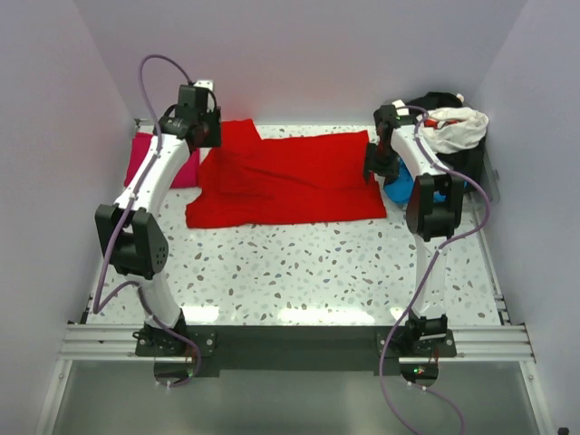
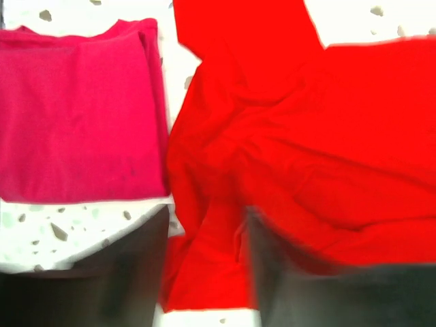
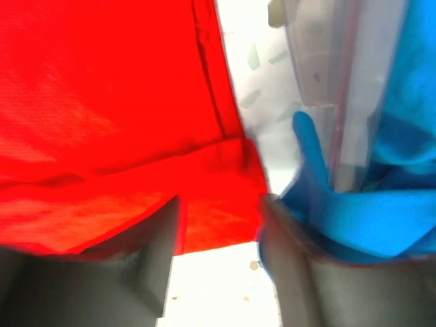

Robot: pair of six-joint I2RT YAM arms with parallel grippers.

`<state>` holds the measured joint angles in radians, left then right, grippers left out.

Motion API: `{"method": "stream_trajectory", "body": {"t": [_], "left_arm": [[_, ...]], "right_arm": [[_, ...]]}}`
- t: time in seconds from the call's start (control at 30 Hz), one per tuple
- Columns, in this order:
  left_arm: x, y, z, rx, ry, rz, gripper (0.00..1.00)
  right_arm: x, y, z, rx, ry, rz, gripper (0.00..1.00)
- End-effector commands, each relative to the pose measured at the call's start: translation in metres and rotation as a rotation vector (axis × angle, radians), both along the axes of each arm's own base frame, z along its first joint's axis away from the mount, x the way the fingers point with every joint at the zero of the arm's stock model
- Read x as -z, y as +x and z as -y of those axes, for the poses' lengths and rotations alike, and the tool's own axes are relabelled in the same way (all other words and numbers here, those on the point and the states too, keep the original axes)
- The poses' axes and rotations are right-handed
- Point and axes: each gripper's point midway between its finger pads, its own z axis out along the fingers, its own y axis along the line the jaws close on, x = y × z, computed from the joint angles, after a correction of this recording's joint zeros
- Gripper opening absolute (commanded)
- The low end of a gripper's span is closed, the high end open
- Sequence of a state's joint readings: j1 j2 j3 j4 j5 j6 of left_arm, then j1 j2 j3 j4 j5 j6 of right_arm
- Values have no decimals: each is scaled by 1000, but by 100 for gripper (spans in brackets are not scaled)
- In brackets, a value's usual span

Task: Fold and stack the t-shirts
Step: Fold the tshirt

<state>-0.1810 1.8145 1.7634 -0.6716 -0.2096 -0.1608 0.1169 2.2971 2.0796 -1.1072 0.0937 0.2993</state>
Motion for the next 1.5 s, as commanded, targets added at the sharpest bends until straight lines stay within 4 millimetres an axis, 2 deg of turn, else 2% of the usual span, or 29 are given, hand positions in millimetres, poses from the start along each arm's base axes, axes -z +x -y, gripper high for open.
{"method": "stream_trajectory", "body": {"t": [0.0,0.03,0.07,0.1,0.13,0.2,0.23,0.27,0.3,0.33,0.37,0.4,0.43,0.53,0.67,0.87,1.0,1.13,1.23,1.37,1.47], "left_arm": [[-50,25,2,-7,-45,154,61],[-52,25,2,-10,-47,160,78],[-53,24,2,-14,-49,168,84],[-57,20,1,-16,-54,179,88],[-42,15,0,-16,-48,149,92],[-35,3,-1,-16,-50,137,93],[-5,-9,-5,-27,-34,72,94],[5,-15,-8,-33,-30,57,94],[9,-24,-11,-42,-34,52,94],[38,-39,-12,-39,-37,-14,93],[46,-44,-16,-47,-49,-23,93],[51,-52,-18,-56,-62,-30,93],[69,-62,-21,-59,-60,-67,92],[87,-76,-29,-88,-64,-100,89],[105,-86,-44,-150,-54,-141,84],[129,-99,-68,-215,-61,-182,74],[141,-102,-61,-173,-111,-196,73],[141,-99,-50,-128,-165,-170,73],[146,-100,-41,-91,-199,-172,73],[161,-103,-42,-94,-194,-211,73],[170,-107,-44,-101,-184,-235,69]], "right_arm": [[-41,18,-3,3,31,124,62],[-47,19,-4,1,38,143,71],[-53,20,-5,3,46,167,74],[-53,19,-6,-2,53,180,75],[-66,18,-7,-6,66,211,76],[-69,12,-12,-19,93,222,76],[-61,2,-16,-28,110,192,75],[-66,-3,-16,-30,112,205,74],[-56,-13,-22,-45,139,179,73],[-54,-17,-27,-60,165,172,72],[-56,-22,-32,-75,177,176,72],[-47,-28,-34,-87,182,157,72],[-44,-32,-38,-95,198,147,70],[-31,-41,-44,-98,218,119,68],[-19,-45,-46,-76,230,103,67],[-10,-46,-31,-35,152,116,63],[1,-50,-18,-3,84,106,59],[5,-51,-1,36,0,129,60],[13,-55,5,49,-35,125,60],[21,-54,7,60,-43,130,61],[29,-55,8,67,-51,117,61]]}}
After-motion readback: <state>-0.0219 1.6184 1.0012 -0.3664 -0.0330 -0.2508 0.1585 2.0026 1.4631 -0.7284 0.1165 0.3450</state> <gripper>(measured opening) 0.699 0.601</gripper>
